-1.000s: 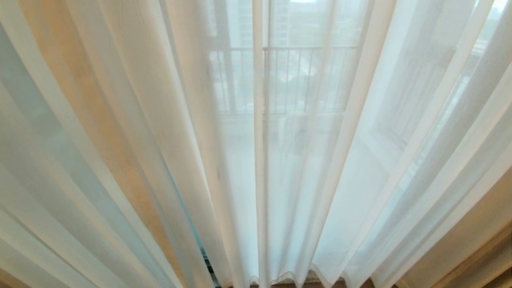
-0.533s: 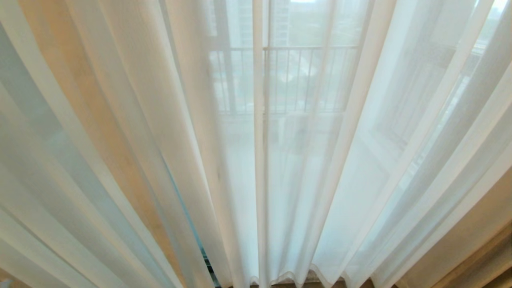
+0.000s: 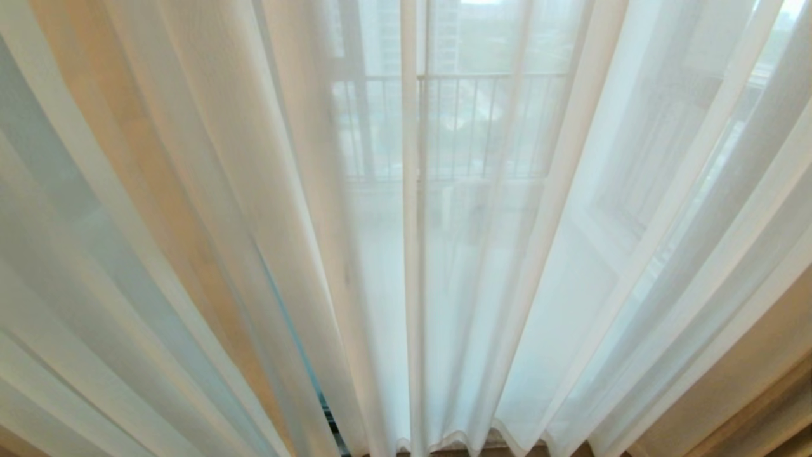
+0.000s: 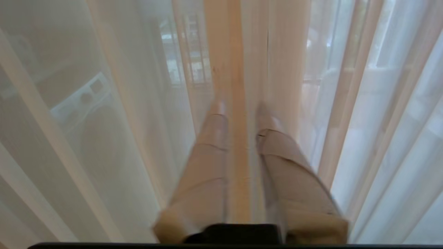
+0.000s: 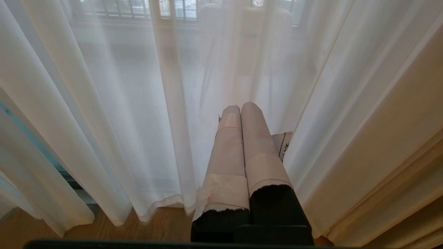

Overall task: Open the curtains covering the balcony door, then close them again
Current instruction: Pull the inner curtains open on both sides

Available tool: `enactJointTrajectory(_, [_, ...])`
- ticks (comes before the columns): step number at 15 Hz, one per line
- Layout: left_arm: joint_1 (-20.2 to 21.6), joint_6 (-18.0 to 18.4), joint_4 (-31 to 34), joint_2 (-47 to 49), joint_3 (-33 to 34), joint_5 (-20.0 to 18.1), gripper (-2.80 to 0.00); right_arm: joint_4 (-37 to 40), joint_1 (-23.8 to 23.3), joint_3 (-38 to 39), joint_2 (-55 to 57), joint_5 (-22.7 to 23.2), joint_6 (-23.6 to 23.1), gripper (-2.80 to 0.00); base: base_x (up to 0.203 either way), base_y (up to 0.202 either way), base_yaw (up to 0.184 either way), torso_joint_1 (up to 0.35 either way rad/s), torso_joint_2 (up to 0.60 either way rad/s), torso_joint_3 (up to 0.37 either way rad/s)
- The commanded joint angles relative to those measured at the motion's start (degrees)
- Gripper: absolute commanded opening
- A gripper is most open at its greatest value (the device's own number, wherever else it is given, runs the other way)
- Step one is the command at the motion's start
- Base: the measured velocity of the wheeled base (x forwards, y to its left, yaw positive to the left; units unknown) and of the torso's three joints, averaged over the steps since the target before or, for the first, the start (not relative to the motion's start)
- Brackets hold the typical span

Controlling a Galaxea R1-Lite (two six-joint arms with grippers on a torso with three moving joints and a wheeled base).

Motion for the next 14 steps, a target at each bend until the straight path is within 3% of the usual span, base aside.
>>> enactJointTrajectory(1, [-0.05, -0.12, -5.28, 10.25, -0.7, 0.05, 0.0, 0.0, 0.0, 0.0, 0.0, 0.03, -0.02, -2.8, 0.0, 0.0, 0.0, 0.0, 0.0, 0.0])
enactJointTrajectory(8, [0.48, 0.08, -22.24, 30.73, -4.85, 0.15, 0.0, 0.0, 0.0, 0.0, 0.0, 0.03, -0.02, -2.8, 0.0, 0.0, 0.0, 0.0, 0.0, 0.0])
enactJointTrajectory(14, [7.32, 0.91, -45.18, 47.59, -7.2, 0.09, 0.0, 0.0, -0.09, 0.0, 0.0, 0.03, -0.03, -2.8, 0.0, 0.0, 0.0, 0.0, 0.0, 0.0])
